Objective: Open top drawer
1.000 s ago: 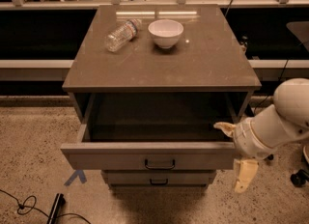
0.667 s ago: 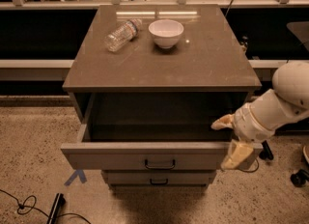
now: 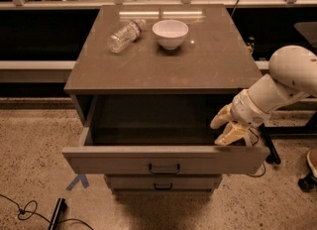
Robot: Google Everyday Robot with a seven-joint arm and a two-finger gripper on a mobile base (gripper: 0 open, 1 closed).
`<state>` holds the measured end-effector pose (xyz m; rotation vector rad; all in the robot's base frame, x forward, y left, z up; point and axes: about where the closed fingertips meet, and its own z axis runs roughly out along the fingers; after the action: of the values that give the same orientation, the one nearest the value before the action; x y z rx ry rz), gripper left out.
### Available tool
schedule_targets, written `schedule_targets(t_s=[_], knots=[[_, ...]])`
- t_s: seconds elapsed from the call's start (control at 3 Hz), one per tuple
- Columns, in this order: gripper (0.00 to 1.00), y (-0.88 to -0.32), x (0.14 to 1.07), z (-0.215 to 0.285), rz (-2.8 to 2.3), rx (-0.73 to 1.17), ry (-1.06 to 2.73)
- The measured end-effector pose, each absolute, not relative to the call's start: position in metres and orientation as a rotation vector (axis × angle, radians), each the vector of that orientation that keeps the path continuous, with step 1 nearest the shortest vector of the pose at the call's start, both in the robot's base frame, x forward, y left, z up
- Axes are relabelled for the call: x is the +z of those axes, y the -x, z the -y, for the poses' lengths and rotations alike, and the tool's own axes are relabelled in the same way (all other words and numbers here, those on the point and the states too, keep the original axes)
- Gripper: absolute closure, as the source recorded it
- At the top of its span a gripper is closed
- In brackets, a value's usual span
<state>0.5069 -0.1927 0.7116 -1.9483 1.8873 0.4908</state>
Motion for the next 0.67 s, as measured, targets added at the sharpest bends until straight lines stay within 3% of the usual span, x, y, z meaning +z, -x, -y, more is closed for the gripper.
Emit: schedule_targets(t_s=[0.33,0.67], knots=[[0.52,-0.532,0.705,0.187,-1.88,0.55,1.934],[0.74,-0.541,0.694,0.177,-1.878,0.566,1.924]])
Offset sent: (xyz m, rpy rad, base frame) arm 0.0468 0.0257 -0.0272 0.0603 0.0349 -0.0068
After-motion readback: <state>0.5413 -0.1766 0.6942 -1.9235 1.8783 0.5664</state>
